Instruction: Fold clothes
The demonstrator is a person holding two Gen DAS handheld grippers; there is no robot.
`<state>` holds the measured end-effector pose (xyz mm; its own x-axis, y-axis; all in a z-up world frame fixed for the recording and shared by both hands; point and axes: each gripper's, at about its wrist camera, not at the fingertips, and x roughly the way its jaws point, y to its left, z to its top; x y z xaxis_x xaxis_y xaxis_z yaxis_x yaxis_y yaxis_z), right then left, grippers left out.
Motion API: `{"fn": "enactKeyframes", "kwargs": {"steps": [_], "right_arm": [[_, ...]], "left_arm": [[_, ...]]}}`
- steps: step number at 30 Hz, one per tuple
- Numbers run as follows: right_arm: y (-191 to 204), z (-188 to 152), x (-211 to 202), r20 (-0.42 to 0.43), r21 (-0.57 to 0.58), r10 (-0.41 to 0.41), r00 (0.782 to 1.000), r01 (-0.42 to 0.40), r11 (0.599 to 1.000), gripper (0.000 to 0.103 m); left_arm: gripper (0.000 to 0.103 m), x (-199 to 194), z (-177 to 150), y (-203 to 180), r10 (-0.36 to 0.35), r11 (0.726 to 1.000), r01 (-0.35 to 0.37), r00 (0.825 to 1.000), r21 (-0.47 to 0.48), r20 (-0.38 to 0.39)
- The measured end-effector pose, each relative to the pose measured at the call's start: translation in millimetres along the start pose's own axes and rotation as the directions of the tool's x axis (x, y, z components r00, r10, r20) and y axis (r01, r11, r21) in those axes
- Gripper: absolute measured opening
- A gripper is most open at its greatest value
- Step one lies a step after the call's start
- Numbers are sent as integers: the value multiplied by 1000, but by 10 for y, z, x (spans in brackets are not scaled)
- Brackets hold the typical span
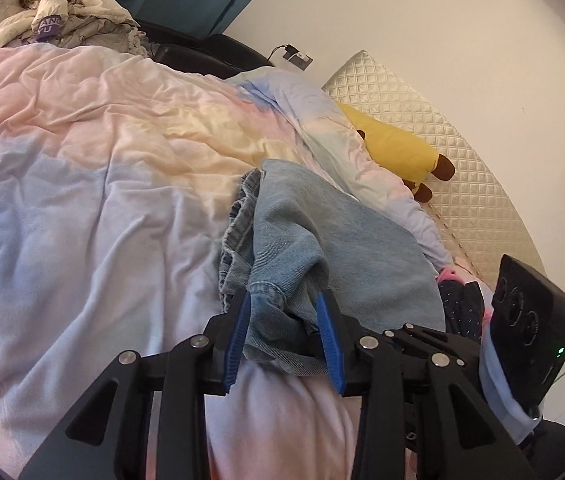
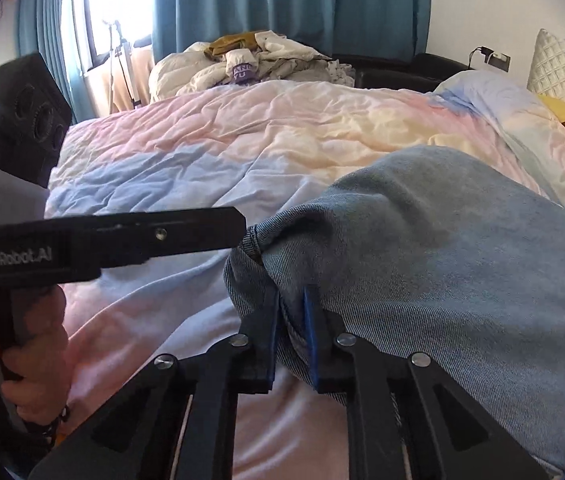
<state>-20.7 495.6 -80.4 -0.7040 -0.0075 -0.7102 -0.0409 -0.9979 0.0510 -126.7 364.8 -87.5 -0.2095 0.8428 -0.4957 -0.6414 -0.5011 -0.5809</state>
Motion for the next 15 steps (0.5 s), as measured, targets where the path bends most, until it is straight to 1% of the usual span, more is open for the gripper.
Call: {"fn": "enactKeyframes", "kwargs": {"steps": [2,4,6,7,9,10,11,13,15], "right_arm": [[-66,-28,-151,21,35,3,1000,-4,999,20],[-172,-86,-345,50,79,-13,999,9,997,21],[-332,-139,-542,83,127,-55,995,44,991,22],[-443,-168,-637,97,152,-109,989,93,984,23],[-664,-226,-826,119,205,-217,969,190,960,24],[-778,-257,-917,125,233,-272,954,238,943,24],[-918,-302,-978,113,270,-335,935,296,916,24],[-1196,-392,-1093,79,341,-451,889,401,850,24],[-1472,-513,-1101,2,415,-478,878,434,799,24]], "left_arm": [[35,39,-12,-84,15,1000,-15,1000,27,-1],[35,82,-8,-130,55,997,-56,998,46,7],[36,140,5,-130,117,992,-117,993,49,10],[35,169,7,-112,146,988,-146,989,44,5],[32,217,-8,-52,170,985,-170,985,32,-16],[30,240,-17,-28,183,983,-182,983,29,-27],[30,261,-25,-12,197,980,-196,980,28,-36],[30,300,-35,0,213,977,-211,976,36,-48],[30,335,-31,-17,229,973,-226,972,53,-60]]}}
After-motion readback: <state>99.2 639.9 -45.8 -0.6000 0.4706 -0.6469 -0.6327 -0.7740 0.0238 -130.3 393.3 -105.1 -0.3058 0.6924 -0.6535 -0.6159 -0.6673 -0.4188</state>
